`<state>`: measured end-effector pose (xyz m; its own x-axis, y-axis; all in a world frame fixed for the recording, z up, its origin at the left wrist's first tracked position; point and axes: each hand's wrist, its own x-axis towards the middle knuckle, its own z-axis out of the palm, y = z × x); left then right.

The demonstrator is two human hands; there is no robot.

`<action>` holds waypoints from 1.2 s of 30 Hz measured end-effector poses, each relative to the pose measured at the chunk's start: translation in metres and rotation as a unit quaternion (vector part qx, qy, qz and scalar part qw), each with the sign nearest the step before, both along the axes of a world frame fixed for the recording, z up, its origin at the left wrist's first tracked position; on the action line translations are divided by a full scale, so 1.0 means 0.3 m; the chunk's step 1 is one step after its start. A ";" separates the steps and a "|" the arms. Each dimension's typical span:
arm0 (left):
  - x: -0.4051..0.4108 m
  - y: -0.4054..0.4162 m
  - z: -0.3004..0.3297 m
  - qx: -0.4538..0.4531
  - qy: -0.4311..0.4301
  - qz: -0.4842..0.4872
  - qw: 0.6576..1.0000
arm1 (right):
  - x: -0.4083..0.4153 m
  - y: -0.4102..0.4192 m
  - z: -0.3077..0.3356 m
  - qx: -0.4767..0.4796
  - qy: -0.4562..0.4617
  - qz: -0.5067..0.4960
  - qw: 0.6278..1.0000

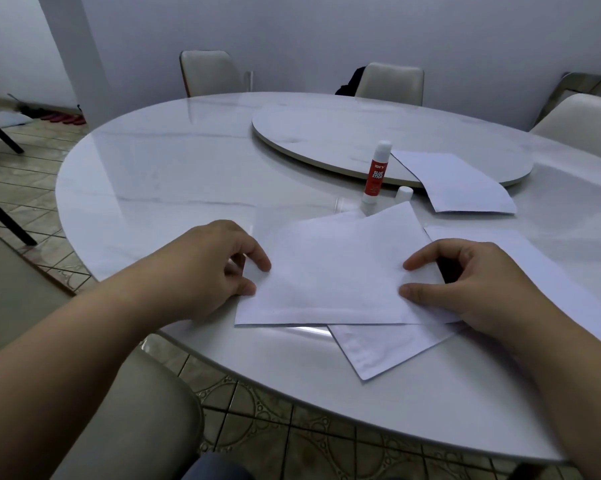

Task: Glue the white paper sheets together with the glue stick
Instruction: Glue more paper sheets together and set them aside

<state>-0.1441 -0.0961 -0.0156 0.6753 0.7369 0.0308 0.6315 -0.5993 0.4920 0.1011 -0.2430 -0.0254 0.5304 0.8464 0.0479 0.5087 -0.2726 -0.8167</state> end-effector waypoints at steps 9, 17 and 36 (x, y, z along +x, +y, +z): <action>0.181 -0.054 -0.005 0.099 -0.034 0.048 0.993 | -0.039 0.127 0.025 0.048 -0.232 0.021 0.971; 0.292 -0.044 -0.132 0.099 0.120 0.001 0.988 | -0.084 0.231 -0.089 -0.174 -0.323 0.119 0.923; 0.159 0.023 -0.134 0.106 0.085 0.064 0.989 | -0.017 0.170 -0.041 -0.119 -0.291 0.007 0.949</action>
<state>-0.0965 -0.0891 -0.0557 0.5856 0.8059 0.0872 0.7719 -0.5872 0.2435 0.0961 -0.1919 -0.0375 0.4610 0.8770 0.1356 0.8598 -0.4036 -0.3130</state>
